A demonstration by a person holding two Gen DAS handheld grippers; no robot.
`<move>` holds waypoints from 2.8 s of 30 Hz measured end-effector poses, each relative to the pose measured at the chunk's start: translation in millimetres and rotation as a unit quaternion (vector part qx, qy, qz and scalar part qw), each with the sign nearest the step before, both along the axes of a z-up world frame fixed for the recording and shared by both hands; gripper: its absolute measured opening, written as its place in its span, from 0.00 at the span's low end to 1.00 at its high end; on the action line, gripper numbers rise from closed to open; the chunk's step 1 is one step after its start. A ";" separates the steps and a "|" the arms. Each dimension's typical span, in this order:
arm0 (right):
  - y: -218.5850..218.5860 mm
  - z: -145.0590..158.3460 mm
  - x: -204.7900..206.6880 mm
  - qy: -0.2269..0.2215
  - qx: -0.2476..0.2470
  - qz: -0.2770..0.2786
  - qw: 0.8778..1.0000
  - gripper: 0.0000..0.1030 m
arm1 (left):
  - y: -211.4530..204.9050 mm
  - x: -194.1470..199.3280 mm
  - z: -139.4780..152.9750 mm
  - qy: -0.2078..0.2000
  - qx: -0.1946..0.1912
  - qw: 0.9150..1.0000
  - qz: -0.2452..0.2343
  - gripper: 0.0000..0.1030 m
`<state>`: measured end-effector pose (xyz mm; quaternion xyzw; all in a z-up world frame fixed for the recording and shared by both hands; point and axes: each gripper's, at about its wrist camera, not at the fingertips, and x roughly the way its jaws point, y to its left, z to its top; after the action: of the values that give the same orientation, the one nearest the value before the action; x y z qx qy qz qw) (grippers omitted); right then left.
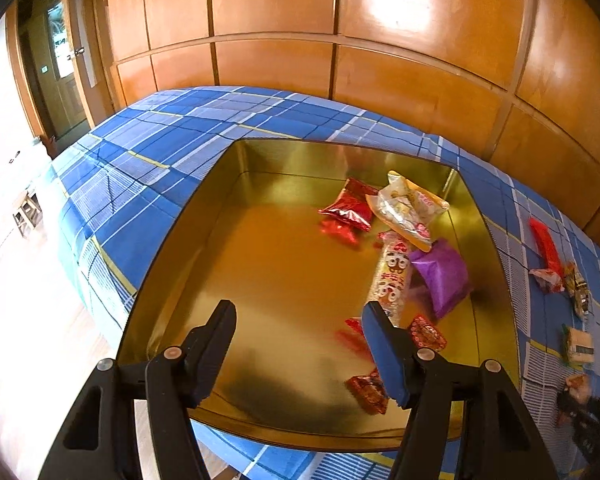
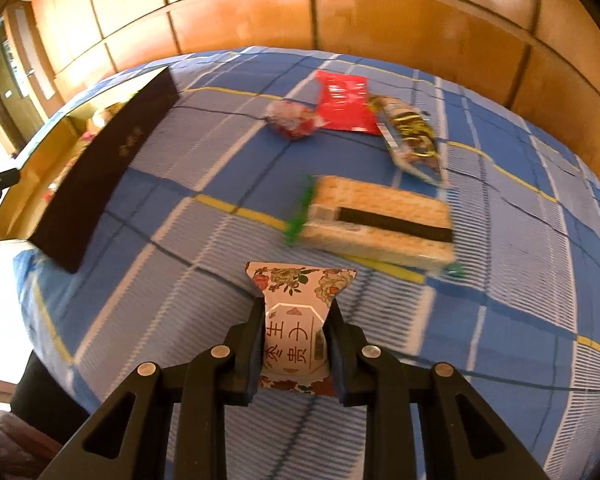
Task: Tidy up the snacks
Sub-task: 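Carry the white floral pouch into the gold tray with the right gripper and release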
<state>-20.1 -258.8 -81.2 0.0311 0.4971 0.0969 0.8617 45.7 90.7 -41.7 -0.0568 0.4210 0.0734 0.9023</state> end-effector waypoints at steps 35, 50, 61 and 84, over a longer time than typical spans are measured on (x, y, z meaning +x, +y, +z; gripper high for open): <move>168.0 90.3 35.3 -0.072 0.074 0.191 0.976 0.26 | 48.1 -16.7 3.4 -0.019 0.000 0.999 0.048 0.64; 173.3 64.5 38.2 -0.051 0.051 0.178 0.981 0.31 | 37.8 -18.1 -1.5 -0.014 0.006 0.999 0.033 0.64; 170.1 69.6 30.1 -0.063 0.055 0.169 0.982 0.32 | 27.9 -23.3 4.9 -0.023 0.014 0.999 0.018 0.64; 127.9 89.5 28.5 -0.099 0.051 0.123 0.986 0.33 | 1.6 -27.8 13.9 -0.032 0.031 0.999 -0.020 0.64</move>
<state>8.4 -130.9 8.3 0.0036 0.4041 0.2298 0.8853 18.0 92.3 -27.7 -0.0226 0.3905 0.0665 0.9179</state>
